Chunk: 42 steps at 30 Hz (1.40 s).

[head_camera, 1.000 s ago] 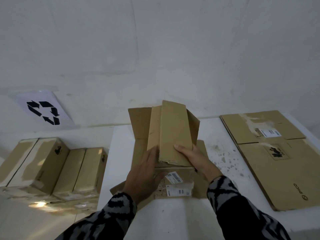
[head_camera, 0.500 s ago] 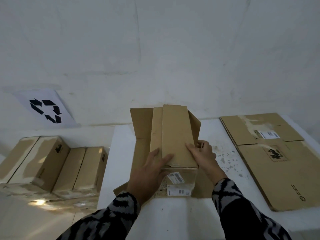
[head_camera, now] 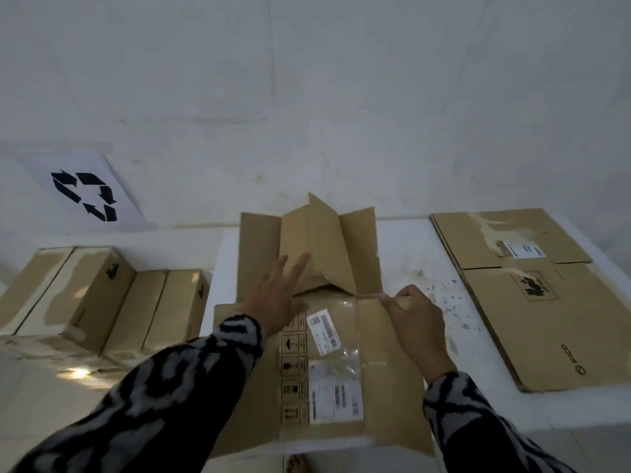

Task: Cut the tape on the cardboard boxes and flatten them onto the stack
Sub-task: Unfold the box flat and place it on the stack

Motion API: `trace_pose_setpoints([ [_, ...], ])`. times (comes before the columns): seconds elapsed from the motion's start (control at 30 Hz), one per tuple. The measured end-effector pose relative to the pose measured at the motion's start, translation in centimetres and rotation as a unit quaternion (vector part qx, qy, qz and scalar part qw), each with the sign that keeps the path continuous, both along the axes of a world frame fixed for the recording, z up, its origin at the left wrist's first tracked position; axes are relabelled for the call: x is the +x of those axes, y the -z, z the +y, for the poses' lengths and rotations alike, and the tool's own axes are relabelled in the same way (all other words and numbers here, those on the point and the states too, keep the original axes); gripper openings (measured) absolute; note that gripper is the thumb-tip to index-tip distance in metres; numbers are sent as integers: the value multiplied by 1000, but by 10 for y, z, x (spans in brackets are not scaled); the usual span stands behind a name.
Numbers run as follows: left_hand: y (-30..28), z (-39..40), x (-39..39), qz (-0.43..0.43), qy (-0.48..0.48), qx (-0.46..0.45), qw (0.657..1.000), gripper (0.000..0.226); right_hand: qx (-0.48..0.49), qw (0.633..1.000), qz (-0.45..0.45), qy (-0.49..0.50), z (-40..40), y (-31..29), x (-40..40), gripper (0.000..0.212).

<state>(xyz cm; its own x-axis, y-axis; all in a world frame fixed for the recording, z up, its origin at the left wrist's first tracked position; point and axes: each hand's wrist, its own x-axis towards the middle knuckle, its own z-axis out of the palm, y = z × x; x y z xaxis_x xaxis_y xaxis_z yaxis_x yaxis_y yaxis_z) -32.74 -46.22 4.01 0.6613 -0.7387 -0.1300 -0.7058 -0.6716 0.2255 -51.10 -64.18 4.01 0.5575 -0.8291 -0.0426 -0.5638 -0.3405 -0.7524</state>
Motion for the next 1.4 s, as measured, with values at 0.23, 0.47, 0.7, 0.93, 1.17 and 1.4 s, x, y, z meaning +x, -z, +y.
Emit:
trace_pose_setpoints([
  [0.23,95,52,-22,70,-244,88,963,104,94,963,251,-24,-2,75,-7,94],
  [0.47,124,97,-42,219,-422,114,873,97,200,916,340,76,24,104,-24,109],
  [0.7,113,99,-6,375,-407,-22,833,64,267,941,208,25,-2,104,-32,49],
  [0.93,85,71,-14,356,-307,-112,875,46,172,980,88,-36,-3,93,-30,38],
  [1.17,56,9,-14,312,-260,-210,890,35,138,985,102,11,-72,44,-42,47],
  [1.4,34,-94,-63,327,-241,-271,872,28,95,993,62,28,-175,-10,-94,12],
])
